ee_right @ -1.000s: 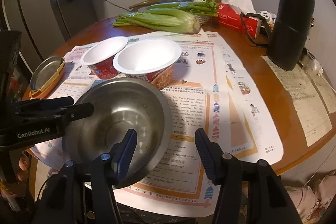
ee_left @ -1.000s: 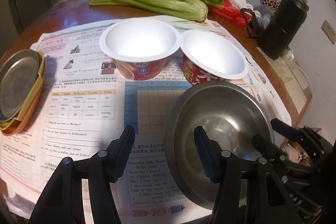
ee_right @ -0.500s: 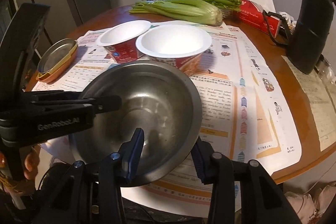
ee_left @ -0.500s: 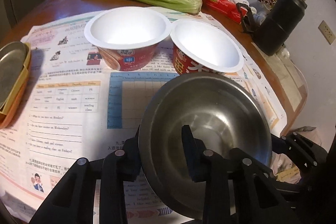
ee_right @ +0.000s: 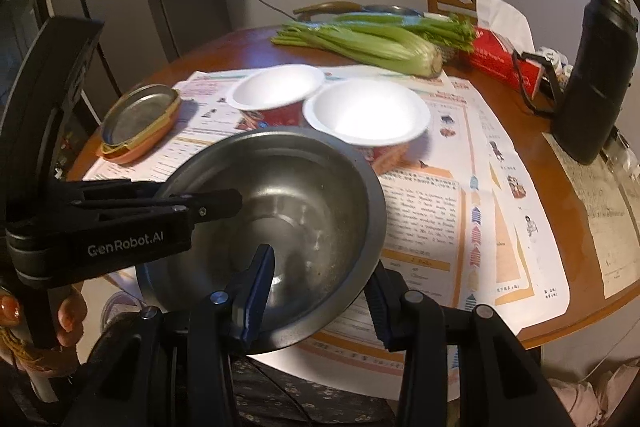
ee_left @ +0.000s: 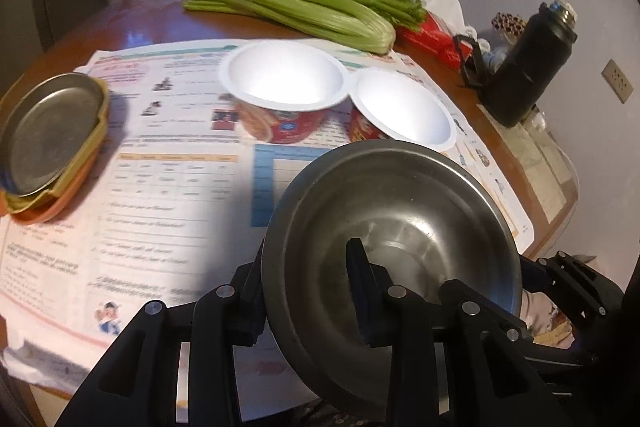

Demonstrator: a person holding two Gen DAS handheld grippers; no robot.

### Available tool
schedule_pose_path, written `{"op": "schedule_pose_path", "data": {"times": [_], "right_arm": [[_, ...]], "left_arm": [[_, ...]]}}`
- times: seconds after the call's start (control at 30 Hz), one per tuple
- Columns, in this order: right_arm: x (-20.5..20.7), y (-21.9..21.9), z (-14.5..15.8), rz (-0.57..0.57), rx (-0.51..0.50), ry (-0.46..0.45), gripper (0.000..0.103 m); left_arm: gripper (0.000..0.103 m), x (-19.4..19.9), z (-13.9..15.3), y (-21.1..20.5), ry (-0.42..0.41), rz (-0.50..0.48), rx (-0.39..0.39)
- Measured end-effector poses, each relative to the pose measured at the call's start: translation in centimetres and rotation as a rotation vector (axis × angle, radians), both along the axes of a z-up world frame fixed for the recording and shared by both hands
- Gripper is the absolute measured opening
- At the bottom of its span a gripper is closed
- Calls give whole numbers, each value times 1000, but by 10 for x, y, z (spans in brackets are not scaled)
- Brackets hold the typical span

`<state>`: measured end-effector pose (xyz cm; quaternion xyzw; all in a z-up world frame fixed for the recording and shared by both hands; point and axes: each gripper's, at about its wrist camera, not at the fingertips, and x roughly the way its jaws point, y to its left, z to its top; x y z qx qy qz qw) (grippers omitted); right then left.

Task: Organize plates and bowls
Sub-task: 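Lift the steel bowl with the left tool and set it on the paper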

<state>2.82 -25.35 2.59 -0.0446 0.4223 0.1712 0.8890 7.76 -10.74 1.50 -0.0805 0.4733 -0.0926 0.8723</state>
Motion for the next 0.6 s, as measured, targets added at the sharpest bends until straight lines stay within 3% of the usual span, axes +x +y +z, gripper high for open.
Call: {"op": "schedule_pose_path", "data": {"times": [0.3, 0.6], "right_arm": [[-14, 40, 12, 69, 20, -50, 45], [-17, 56, 7, 95, 24, -52, 45]], "left_arm": [[40, -21, 21, 38, -70, 82, 3], [40, -26, 15, 54, -54, 106, -1]]}}
